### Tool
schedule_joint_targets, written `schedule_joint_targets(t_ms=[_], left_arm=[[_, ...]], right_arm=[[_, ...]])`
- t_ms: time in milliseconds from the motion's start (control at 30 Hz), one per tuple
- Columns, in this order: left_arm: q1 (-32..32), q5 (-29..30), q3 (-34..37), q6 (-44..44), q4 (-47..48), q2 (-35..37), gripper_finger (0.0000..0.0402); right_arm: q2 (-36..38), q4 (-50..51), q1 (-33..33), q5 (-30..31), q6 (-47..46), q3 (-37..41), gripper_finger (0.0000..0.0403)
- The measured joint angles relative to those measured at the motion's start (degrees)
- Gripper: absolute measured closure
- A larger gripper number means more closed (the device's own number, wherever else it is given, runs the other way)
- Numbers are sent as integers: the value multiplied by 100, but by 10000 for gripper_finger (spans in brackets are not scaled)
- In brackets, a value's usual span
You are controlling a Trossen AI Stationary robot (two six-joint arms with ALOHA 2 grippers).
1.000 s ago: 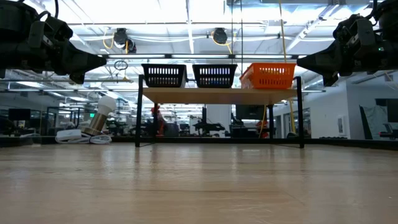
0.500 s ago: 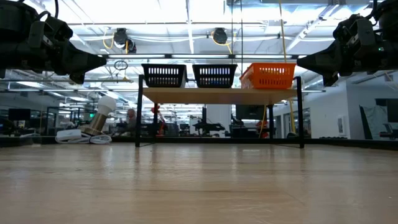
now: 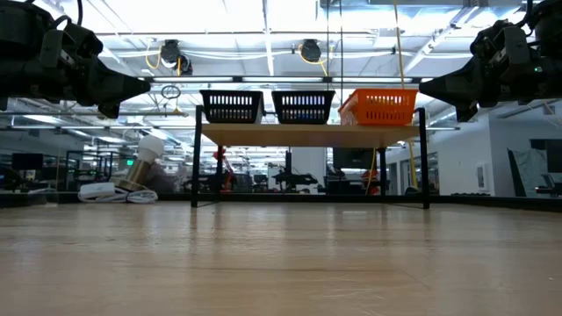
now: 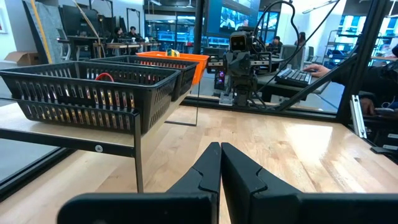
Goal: Pick & Place Office Desk Supplies
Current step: Return to Home Position
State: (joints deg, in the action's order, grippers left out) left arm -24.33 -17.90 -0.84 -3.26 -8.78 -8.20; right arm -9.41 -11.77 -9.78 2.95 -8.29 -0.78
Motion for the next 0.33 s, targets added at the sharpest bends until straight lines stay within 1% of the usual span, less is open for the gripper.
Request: schedule_joint_targets(t_ms=[333], left_arm=[[-1,-1,0,0,0,1,392]], right_arm=[[1,0,0,-1,2,0,400]])
